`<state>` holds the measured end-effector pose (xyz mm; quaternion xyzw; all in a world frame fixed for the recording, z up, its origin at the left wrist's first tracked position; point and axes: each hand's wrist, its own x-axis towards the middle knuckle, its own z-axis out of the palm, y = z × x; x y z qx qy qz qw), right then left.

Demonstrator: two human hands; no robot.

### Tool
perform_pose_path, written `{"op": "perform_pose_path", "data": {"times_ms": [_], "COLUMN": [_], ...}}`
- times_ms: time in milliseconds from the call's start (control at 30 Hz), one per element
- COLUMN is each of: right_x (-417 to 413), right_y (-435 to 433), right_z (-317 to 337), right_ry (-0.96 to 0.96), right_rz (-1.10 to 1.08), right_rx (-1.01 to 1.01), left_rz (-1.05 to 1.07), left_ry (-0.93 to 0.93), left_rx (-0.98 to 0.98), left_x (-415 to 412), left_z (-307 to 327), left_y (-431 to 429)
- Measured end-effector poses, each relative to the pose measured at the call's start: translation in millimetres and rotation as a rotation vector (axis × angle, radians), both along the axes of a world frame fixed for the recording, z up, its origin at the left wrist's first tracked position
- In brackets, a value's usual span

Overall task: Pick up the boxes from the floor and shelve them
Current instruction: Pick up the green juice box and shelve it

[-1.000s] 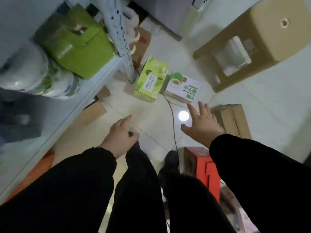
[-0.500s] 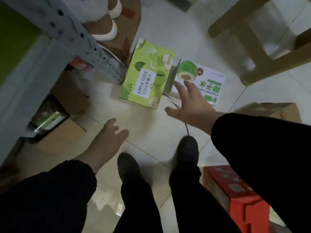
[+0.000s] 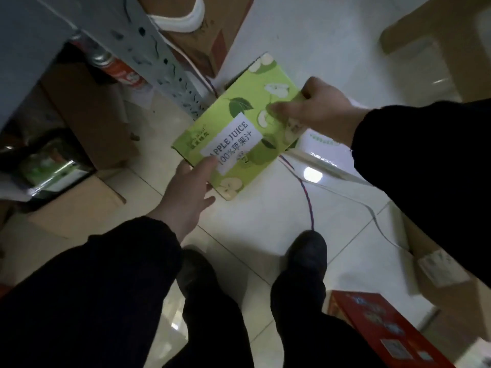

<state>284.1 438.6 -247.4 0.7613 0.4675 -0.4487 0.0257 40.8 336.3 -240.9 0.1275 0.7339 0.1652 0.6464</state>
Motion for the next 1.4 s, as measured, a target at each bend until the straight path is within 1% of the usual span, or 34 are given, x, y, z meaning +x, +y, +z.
{"op": "perform_pose_path", "data": {"times_ms": [100, 133, 167, 267, 367, 533, 667, 800, 867, 933, 1033, 1100, 1167, 1267, 1400], "right_x": [1.4, 1.9, 0.4, 0.7, 9.5, 31.6, 48.7, 44.9, 34.6, 21.1, -2.9, -19.8, -38.5, -67.9, -100.0], "right_y": [-54.8, -70.0, -83.8, -112.4, -126.1, -129.1, -133.4, -145.2, -158.5, -178.1, -211.5, -233.6, -255.3, -290.1, -328.1], "right_z": [40.2, 57.0, 78.4, 144.2, 228.2, 382.9, 499.4, 588.7, 626.9, 660.4, 704.8, 731.3, 755.5, 787.0, 820.9], "right_ry": [0.138, 0.170, 0.197, 0.323, 0.485, 0.584, 0.589, 0.662, 0.697, 0.705, 0.738, 0.798, 0.820, 0.862, 0.875], "right_rz": [-0.214, -0.257, -0.276, -0.323, -0.322, -0.249, -0.221, -0.297, -0.311, -0.266, -0.110, -0.003, 0.107, 0.266, 0.380], "right_rx": [-0.009, -0.014, -0.014, -0.032, -0.049, -0.057, -0.001, 0.042, 0.090, 0.139, 0.184, 0.219, 0.299, 0.415, 0.516], "left_rz": [0.027, 0.040, 0.032, -0.102, -0.121, -0.070, 0.045, 0.183, 0.228, 0.232, 0.167, 0.196, 0.221, 0.210, 0.149], "left_ry": [0.047, 0.050, 0.055, 0.154, 0.184, 0.117, 0.007, -0.066, -0.068, -0.025, -0.040, -0.007, 0.030, 0.078, 0.142], "left_rx": [0.071, 0.080, 0.091, 0.160, 0.193, 0.250, 0.291, 0.382, 0.433, 0.481, 0.586, 0.644, 0.741, 0.839, 0.948], "left_x": [-15.0, -19.0, -21.3, -21.8, -18.7, -6.3, -1.2, -14.2, -25.8, -40.5, -69.6, -93.8, -115.9, -144.6, -175.7], "left_z": [36.5, 53.4, 73.4, 143.8, 227.4, 384.6, 496.4, 584.5, 620.1, 652.2, 697.2, 723.0, 748.4, 777.3, 810.0], "left_y": [-16.3, -22.9, -29.2, -44.3, -50.1, -65.0, -92.1, -122.1, -136.0, -151.7, -181.9, -207.1, -239.7, -293.2, -354.4]}}
